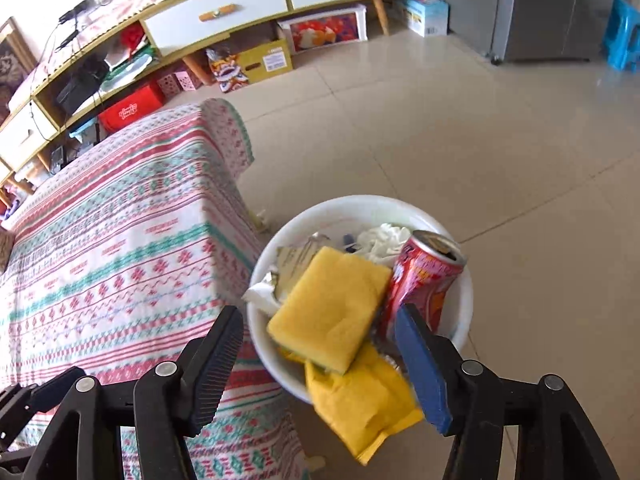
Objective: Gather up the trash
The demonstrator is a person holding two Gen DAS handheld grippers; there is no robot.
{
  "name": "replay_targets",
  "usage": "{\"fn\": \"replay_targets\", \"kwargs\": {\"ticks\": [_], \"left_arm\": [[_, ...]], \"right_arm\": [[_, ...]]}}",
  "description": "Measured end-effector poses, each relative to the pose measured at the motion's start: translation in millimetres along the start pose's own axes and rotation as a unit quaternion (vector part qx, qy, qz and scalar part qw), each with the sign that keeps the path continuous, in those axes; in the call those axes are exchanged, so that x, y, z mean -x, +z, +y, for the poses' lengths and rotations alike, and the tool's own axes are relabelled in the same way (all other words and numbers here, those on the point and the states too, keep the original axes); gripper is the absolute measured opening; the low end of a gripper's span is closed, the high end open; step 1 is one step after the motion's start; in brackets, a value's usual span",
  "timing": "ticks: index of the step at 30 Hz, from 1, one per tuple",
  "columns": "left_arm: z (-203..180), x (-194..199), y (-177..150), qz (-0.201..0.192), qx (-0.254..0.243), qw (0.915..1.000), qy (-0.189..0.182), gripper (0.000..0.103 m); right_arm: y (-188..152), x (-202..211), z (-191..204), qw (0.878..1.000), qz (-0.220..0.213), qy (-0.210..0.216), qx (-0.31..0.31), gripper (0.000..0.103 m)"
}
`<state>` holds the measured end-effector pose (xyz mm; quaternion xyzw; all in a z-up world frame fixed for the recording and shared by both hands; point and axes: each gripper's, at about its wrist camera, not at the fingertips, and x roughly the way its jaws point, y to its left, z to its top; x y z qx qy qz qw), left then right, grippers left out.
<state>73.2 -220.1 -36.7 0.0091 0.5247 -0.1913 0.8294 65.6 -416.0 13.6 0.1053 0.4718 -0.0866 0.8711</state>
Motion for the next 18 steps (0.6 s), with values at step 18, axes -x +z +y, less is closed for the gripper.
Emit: {"fn": "replay_targets", "kwargs": {"ticks": [18], "left_arm": [[32.9, 80.4, -74.5, -0.080, 0.016, 0.9941, 0.071, 0.076]], "right_arm": [[-117.0, 54.9, 52.6, 0.997, -0.065, -0.021, 0.022, 0.094]]}}
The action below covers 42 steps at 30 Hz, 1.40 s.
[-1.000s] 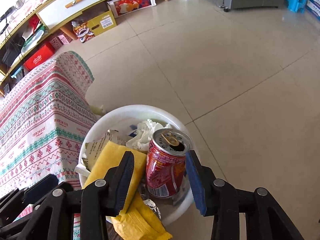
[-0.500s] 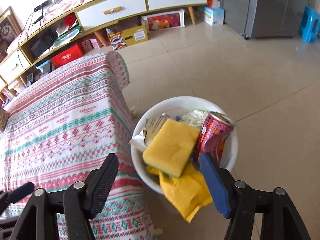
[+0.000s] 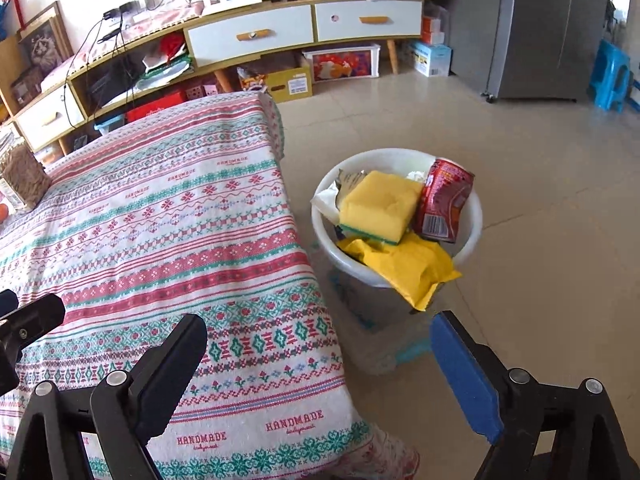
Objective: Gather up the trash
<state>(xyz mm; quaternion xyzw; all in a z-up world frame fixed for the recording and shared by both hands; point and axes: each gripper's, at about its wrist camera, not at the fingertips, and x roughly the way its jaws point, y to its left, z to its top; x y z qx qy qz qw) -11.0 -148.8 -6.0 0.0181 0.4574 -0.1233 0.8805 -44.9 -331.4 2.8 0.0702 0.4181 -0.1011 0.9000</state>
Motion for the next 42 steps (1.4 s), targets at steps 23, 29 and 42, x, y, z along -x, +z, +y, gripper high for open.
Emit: {"fn": "replay_targets", "kwargs": {"ticks": [23, 29, 42], "left_arm": [[1.4, -0.2, -0.8, -0.011, -0.001, 0.9999, 0.008, 0.077], [0.4, -2.5, -1.7, -0.006, 0.002, 1.0000, -0.007, 0.077], [-3.5, 0.4, -1.2, -0.012, -0.004, 0.9996, -0.024, 0.077]], "right_arm": [[-4.2, -0.1, 11.6, 0.999, -0.006, -0.028, 0.017, 0.094], [-3.7, -0.8, 12.4, 0.999, -0.005, -0.031, 0.018, 0.094], [-3.5, -1.4, 11.6, 0.999, -0.006, -0.037, 0.017, 0.094]]}}
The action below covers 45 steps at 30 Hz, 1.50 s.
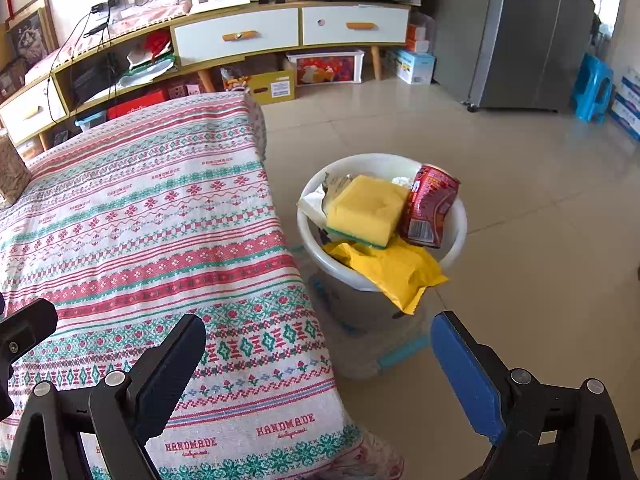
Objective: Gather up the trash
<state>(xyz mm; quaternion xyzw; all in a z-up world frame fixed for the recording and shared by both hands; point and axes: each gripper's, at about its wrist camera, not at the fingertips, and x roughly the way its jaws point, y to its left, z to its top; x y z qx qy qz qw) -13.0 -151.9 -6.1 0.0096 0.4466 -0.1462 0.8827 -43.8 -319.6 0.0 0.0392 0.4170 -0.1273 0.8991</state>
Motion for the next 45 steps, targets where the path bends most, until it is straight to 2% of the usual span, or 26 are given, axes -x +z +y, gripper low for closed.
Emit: {"fn": "replay_targets", "kwargs": {"ticks": [45], "left_arm": [[-2.7, 0.4, -0.7, 0.002, -0.001, 1.0000, -0.008, 0.078]], "right_arm": [[-0.3, 0.4, 4.1, 1.000, 0.004, -0.002, 0.003, 0.094]]}}
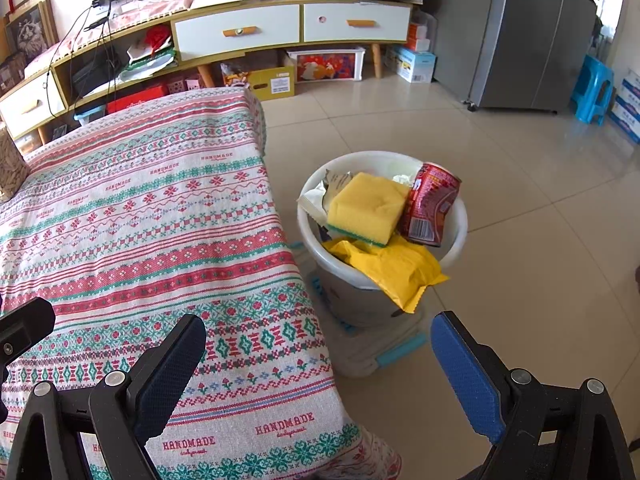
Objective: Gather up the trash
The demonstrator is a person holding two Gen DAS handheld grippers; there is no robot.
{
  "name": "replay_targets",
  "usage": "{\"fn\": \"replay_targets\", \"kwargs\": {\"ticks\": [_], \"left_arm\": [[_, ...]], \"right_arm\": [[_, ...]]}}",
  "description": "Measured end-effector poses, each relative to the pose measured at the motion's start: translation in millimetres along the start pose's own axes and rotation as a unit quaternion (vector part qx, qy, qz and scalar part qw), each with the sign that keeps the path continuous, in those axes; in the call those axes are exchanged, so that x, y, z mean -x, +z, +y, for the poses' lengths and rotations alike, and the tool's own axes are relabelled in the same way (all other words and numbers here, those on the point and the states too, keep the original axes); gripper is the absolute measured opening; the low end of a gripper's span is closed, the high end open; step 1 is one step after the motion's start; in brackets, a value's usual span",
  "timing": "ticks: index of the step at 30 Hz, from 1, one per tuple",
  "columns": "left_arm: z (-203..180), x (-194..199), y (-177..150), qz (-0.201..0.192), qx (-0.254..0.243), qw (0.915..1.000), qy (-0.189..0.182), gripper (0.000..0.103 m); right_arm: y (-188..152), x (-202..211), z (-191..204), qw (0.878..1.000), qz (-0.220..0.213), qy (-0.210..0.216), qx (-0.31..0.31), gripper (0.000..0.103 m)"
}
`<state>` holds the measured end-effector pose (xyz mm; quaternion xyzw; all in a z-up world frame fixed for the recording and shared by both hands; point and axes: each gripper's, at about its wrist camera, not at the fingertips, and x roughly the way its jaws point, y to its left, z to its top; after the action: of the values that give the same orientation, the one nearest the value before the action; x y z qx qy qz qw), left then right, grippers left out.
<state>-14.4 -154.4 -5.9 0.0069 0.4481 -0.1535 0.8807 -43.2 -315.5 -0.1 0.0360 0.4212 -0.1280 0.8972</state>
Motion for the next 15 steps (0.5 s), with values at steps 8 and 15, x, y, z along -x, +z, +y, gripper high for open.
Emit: {"fn": "replay_targets", "kwargs": {"ticks": [8, 15], "left_arm": [[0.9, -2.1, -1.1, 0.000, -0.001, 1.0000, -0.003, 0.078], [1.2, -2.9, -1.8, -0.001, -0.001, 1.0000, -0.003, 0.078]], "right_arm": [[-0.7, -0.8, -0.7, 1.000, 0.001, 0.000, 0.000, 0.094], [-0.8, -1.4, -0.7, 1.000, 0.002, 0.000, 0.000, 0.094]]}}
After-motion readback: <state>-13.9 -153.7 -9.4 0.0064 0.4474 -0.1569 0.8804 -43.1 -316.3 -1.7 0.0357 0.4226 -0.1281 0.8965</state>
